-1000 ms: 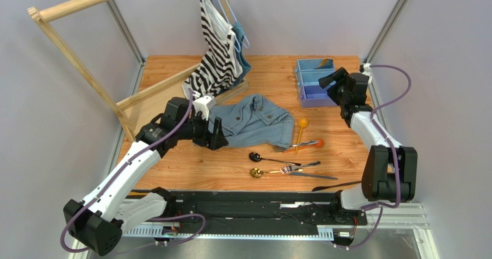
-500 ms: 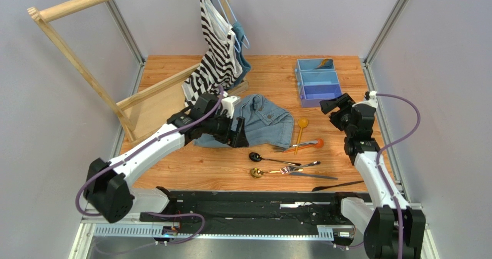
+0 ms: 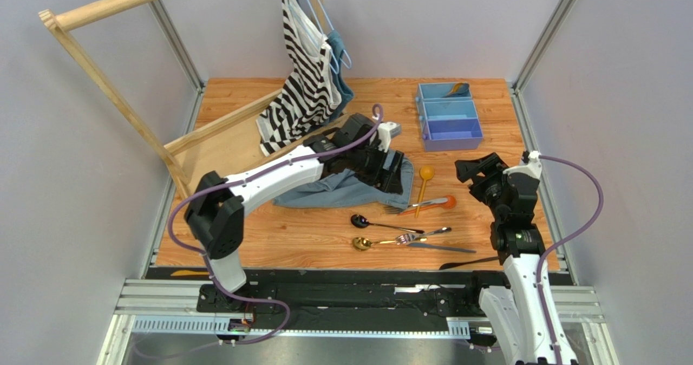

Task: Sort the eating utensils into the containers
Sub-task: Place the spoon in the storage box, then pick up the spoon from the center of the board.

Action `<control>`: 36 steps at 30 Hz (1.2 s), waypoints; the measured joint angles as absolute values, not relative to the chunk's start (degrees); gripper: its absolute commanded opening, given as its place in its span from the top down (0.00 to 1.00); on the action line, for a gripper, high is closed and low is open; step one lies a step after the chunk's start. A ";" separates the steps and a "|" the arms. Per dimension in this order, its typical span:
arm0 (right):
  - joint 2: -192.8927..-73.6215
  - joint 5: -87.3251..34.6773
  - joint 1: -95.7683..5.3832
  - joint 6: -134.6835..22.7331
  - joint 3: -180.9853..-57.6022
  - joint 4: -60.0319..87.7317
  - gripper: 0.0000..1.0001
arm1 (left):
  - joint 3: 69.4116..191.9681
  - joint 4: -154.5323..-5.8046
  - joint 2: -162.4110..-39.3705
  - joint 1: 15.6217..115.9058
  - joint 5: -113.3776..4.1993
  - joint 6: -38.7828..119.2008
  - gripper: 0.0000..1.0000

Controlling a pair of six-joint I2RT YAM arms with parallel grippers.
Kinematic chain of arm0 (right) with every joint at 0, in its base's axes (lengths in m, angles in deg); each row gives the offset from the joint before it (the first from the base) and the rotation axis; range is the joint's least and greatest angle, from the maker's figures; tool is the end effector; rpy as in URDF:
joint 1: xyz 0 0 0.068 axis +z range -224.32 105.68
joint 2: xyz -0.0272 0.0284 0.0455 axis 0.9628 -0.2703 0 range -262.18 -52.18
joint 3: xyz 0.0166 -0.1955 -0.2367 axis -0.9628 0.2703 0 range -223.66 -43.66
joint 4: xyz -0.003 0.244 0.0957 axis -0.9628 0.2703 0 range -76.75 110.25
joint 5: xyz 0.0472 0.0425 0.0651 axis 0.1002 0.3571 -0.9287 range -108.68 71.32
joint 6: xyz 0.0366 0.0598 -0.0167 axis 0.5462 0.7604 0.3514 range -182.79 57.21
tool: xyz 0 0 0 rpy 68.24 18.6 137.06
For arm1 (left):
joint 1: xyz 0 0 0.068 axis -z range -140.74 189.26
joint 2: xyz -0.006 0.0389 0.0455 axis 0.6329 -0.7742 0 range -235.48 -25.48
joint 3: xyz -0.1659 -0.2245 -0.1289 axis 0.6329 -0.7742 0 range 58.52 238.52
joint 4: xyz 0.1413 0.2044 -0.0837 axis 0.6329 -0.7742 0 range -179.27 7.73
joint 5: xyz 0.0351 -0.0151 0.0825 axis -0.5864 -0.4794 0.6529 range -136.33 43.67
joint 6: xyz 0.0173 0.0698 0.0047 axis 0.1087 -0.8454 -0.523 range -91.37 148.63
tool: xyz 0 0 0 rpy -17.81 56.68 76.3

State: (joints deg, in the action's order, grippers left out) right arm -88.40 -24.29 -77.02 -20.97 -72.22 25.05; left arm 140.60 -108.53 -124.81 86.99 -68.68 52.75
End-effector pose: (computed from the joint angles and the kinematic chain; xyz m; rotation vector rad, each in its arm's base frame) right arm 0.1555 -0.0016 0.2728 0.6751 1.8271 0.5508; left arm 0.2622 -0.3221 0.3048 0.7212 2.4109 -1.0330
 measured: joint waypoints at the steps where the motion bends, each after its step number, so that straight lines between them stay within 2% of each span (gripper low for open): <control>1: -87.44 -24.27 -77.02 -21.10 -72.19 25.94 0.24 | 142.00 -108.66 -126.39 87.51 -68.22 53.05 0.16; 11: -75.27 -23.26 -77.08 -23.15 -72.04 35.14 0.23 | 154.07 -110.33 -139.35 91.32 -63.28 56.05 0.19; 14: -74.31 -22.98 -77.13 -23.85 -72.98 38.42 0.23 | 157.54 -110.37 -142.87 92.02 -62.14 57.32 0.24; 28: -69.32 -21.16 -77.13 -25.45 -80.06 46.42 0.21 | 172.32 -113.12 -157.21 95.25 -56.96 59.39 0.36; 36: -67.86 -21.36 -77.13 -25.51 -80.32 47.36 0.21 | 175.51 -115.66 -161.27 95.45 -53.03 60.22 0.40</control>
State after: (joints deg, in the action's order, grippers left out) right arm -67.86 -21.36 -77.13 -25.51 -80.32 47.36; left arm 175.51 -115.66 -161.27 95.45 -53.03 60.22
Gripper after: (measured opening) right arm 0.786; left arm 0.609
